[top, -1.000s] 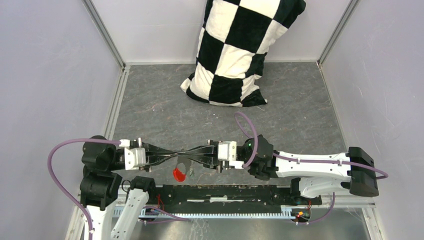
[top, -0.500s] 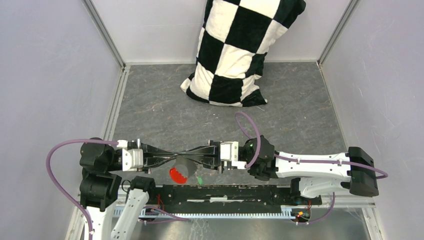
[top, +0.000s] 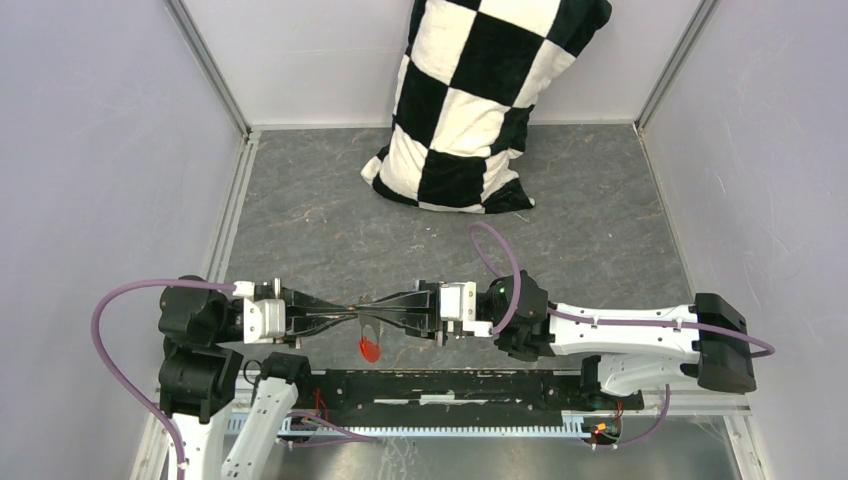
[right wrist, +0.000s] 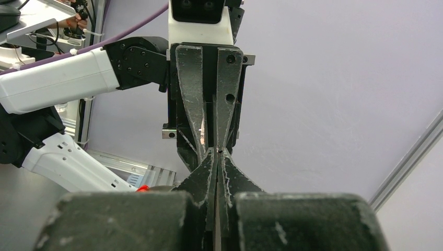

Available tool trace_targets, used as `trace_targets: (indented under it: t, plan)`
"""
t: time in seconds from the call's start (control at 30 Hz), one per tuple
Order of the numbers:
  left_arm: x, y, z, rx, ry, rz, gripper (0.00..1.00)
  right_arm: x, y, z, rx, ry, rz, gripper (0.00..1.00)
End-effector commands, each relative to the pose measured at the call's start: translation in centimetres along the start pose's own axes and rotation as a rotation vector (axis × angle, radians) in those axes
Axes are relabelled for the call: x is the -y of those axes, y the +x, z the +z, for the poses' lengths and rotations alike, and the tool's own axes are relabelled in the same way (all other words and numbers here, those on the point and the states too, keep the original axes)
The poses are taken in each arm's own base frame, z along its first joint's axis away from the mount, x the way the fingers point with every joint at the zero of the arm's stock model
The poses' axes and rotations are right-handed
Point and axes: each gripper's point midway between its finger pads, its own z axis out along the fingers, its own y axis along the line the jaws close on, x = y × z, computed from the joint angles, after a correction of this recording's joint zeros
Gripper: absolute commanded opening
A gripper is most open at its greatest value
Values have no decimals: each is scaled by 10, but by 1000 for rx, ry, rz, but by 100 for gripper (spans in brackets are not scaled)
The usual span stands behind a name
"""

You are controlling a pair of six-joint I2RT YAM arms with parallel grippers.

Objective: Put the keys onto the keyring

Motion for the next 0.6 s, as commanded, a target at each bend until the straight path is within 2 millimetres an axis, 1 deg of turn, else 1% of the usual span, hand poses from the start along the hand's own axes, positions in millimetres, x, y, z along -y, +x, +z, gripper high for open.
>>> trace_targets:
  t: [0.0, 0.4, 0.57]
  plan:
    - [0, -11, -1, 6, -16, 1, 15, 6, -20, 8, 69, 12, -6, 1]
    - [-8, -10, -2, 2, -60, 3, 16, 6, -20, 8, 67, 13, -4, 1]
    - [-16, -9, -2, -1, -108, -3, 18, 6, -20, 7, 67, 14, -4, 1]
